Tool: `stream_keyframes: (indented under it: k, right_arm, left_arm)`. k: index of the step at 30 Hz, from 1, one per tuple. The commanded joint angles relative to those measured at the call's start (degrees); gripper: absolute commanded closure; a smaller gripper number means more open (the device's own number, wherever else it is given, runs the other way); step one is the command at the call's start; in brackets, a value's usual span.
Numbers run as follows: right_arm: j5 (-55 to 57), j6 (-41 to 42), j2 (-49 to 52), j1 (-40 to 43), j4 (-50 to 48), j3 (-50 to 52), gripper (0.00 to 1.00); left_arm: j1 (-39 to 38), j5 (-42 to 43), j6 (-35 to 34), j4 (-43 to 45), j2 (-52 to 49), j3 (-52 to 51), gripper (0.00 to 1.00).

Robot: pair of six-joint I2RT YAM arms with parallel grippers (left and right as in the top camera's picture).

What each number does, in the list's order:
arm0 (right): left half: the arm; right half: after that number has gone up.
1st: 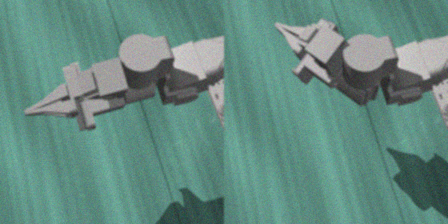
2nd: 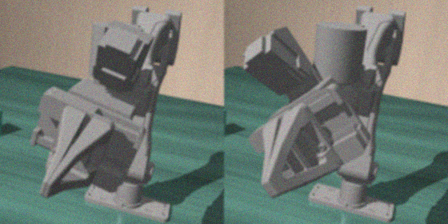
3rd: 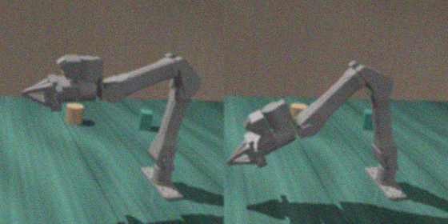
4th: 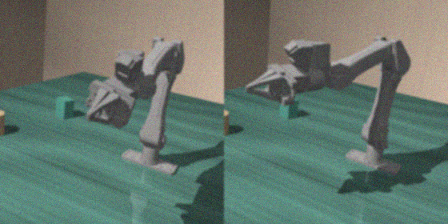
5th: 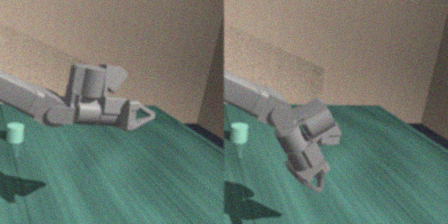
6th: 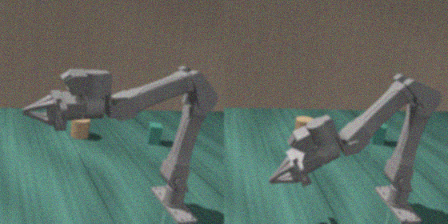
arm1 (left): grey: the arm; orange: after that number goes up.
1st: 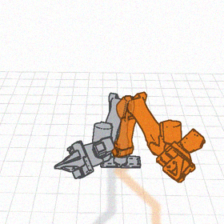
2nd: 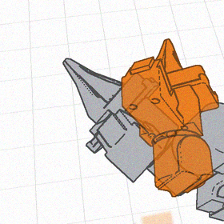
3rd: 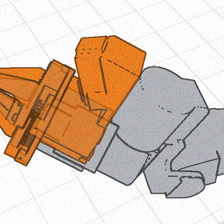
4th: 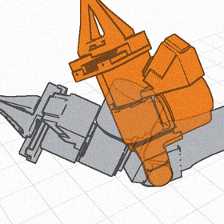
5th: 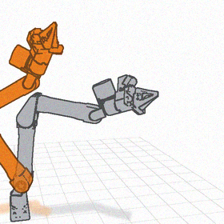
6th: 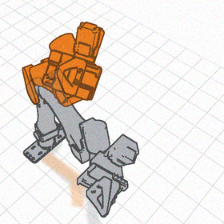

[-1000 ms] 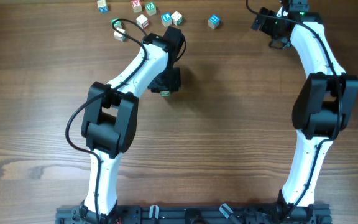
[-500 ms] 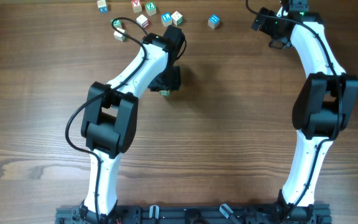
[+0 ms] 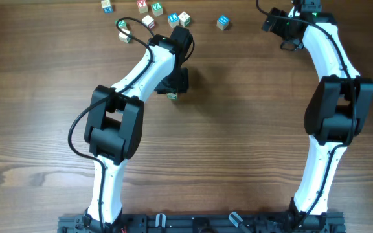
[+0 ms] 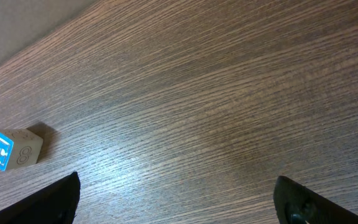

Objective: Form a tower
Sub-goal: 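Lift the yellow 'M' block with the left gripper and hold, then carry the 'M' block onto the stack and open the left gripper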

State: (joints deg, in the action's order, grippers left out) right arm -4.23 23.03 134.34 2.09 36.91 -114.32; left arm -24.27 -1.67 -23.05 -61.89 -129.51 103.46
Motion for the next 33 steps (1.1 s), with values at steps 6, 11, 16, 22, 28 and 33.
stream_keyframes:
  k: [6, 11, 16, 22, 28, 33]
  right_arm:
    - [0.31, -0.48, -2.21, -0.2, -0.17, -0.07, 0.0]
    - [0.31, -0.5, -2.21, -0.2, -0.17, -0.07, 0.0]
    - [0.31, -0.5, -2.21, -0.2, -0.17, -0.07, 0.0]
    - [0.31, -0.5, -2.21, -0.2, -0.17, -0.07, 0.0]
    - [0.31, -0.5, -2.21, -0.2, -0.17, -0.07, 0.0]
    - [0.31, -0.5, -2.21, -0.2, -0.17, -0.07, 0.0]
  left_arm:
    - [0.39, -0.57, 0.22, -0.83, 3.13, 0.04, 0.77]
    - [3.1, -0.57, 0.33, -5.03, 9.2, 5.16, 0.76]
    - [9.68, -0.57, 0.33, -8.57, 19.41, 6.88, 0.71]
    - [17.44, -0.57, 1.92, -16.44, 21.62, 5.88, 0.73]
    - [18.18, -2.29, 3.32, -15.87, 21.59, -0.24, 0.73]
    - [18.18, -2.29, 3.32, -13.14, 21.57, -4.13, 0.73]
